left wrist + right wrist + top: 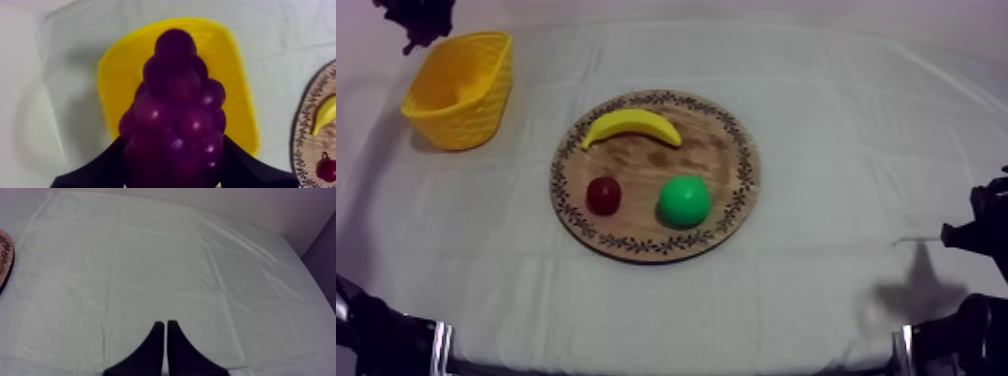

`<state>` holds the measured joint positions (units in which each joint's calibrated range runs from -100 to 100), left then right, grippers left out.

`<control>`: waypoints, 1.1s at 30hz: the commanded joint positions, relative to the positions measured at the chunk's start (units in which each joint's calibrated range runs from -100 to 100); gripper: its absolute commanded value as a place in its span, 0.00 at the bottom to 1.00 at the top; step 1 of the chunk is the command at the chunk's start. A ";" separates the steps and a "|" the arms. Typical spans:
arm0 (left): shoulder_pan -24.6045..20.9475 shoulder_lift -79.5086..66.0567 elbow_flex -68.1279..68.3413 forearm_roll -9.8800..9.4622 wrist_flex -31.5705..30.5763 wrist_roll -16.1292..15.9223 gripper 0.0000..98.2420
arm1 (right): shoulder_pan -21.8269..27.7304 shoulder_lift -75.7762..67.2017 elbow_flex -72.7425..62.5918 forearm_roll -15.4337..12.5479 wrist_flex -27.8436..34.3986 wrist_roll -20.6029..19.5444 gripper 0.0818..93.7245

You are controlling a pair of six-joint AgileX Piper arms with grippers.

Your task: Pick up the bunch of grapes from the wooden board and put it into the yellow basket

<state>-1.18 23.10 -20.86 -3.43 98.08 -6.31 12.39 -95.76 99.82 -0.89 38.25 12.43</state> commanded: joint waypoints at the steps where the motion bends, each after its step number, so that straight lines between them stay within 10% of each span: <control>1: -1.11 0.01 0.16 0.09 0.17 0.02 0.39 | 0.01 0.01 -0.05 -0.01 -0.02 0.00 0.00; 33: 0.15 15.11 1.89 3.09 -0.22 3.24 0.40 | 0.01 0.01 -0.05 -0.01 -0.02 0.00 0.00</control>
<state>-1.00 38.01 -18.96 -0.37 97.84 -3.07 12.39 -95.76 99.82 -0.89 38.25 12.43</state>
